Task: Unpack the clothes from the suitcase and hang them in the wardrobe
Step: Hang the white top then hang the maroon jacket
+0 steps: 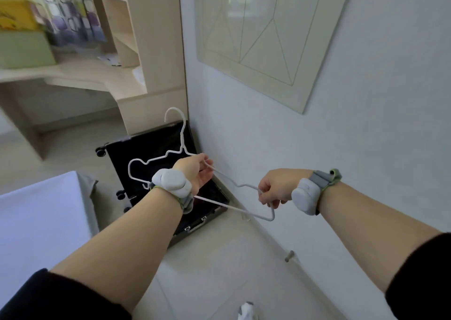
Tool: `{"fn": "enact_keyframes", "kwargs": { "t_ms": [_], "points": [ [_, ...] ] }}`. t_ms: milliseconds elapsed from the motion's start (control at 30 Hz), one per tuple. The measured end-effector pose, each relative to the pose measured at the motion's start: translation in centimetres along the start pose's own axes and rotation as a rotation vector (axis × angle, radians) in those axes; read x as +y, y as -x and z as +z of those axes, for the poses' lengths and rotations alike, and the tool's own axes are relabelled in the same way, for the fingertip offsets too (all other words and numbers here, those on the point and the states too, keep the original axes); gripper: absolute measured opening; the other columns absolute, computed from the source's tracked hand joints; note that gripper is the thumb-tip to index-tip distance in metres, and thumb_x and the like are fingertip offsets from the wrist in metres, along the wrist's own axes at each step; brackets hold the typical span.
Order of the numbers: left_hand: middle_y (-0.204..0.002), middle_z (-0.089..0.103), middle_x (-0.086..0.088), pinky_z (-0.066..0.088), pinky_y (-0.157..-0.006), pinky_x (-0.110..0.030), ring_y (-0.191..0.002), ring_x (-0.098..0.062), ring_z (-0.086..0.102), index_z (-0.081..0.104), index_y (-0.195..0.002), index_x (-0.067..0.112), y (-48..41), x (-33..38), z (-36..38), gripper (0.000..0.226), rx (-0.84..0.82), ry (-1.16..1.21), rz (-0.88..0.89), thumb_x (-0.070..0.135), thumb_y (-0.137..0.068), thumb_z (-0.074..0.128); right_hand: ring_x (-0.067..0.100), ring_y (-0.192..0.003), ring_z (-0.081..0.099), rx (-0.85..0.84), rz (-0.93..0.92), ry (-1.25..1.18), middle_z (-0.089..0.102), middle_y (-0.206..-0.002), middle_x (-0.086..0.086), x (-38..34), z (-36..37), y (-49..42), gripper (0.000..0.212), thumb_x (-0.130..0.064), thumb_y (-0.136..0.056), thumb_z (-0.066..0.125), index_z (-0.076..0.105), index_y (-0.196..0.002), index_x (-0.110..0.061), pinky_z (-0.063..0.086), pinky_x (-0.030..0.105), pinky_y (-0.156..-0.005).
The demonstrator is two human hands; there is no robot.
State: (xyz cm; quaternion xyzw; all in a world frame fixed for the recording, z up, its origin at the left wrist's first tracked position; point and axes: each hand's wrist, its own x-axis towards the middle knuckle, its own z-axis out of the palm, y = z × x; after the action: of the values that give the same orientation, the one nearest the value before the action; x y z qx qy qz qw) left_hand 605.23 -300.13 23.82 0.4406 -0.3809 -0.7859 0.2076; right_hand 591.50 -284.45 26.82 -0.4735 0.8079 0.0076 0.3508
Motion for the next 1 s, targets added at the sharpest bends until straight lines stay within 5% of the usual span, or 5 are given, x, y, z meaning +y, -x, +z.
{"fn": "enact_keyframes", "kwargs": {
  "t_ms": [267, 400, 667, 867, 1000],
  "points": [
    [-0.075, 0.06, -0.003, 0.048, -0.065, -0.022, -0.069, -0.014, 0.06, 0.059, -0.076, 0.013, -10.7, 3.9, 1.1, 0.033, 0.151, 0.058, -0.076, 0.033, -0.099, 0.046, 0.03, -0.098, 0.062, -0.036, -0.118, 0.427, 0.067, -0.109, 0.013, 1.5, -7.7, -15.8, 0.028, -0.02, -0.086, 0.053, 0.066, -0.109, -0.008, 0.052, 0.033, -0.084],
    [-0.077, 0.062, -0.006, 0.051, -0.068, -0.023, -0.071, -0.015, 0.062, 0.06, -0.079, 0.011, -14.0, 4.4, 0.6, 0.03, 0.172, 0.11, -0.089, 0.03, -0.098, 0.048, 0.025, -0.111, 0.056, 0.024, -0.301, 0.284, 0.06, -0.124, 0.005, -2.2, -9.3, -20.8, 0.048, -0.027, -0.09, 0.055, 0.044, -0.136, -0.015, 0.046, 0.03, -0.091],
    [-0.076, 0.066, -0.004, 0.053, -0.077, -0.027, -0.069, -0.014, 0.063, 0.064, -0.093, 0.006, -25.0, 6.1, -3.0, 0.023, 0.129, 0.191, -0.074, 0.026, -0.097, 0.052, 0.024, -0.113, 0.055, -0.074, -0.456, 0.045, 0.051, -0.133, 0.008, -9.4, -10.0, -33.8, 0.075, -0.016, -0.088, 0.051, 0.012, -0.151, -0.022, 0.045, 0.028, -0.084],
    [-0.087, 0.062, -0.008, 0.052, -0.061, -0.018, -0.072, -0.013, 0.061, 0.053, -0.113, 0.004, -36.3, 8.3, -4.9, 0.024, 0.014, -0.013, -0.164, 0.014, -0.101, 0.035, 0.02, -0.121, 0.051, -0.284, -0.354, -0.228, 0.048, -0.138, 0.005, -12.4, -12.4, -46.5, 0.06, -0.018, -0.087, 0.05, 0.031, -0.144, -0.026, 0.045, 0.03, -0.098],
    [-0.083, 0.065, -0.009, 0.056, -0.059, -0.021, -0.06, -0.011, 0.067, 0.058, -0.112, 0.001, -44.7, 9.5, -6.1, 0.027, -0.011, -0.135, -0.204, 0.022, -0.096, 0.052, 0.007, -0.093, 0.058, -0.251, -0.252, -0.403, 0.063, -0.1, -0.007, -12.3, -13.5, -54.9, 0.021, -0.027, -0.091, 0.049, 0.061, -0.109, -0.023, 0.044, 0.018, -0.075]
  ]
}}
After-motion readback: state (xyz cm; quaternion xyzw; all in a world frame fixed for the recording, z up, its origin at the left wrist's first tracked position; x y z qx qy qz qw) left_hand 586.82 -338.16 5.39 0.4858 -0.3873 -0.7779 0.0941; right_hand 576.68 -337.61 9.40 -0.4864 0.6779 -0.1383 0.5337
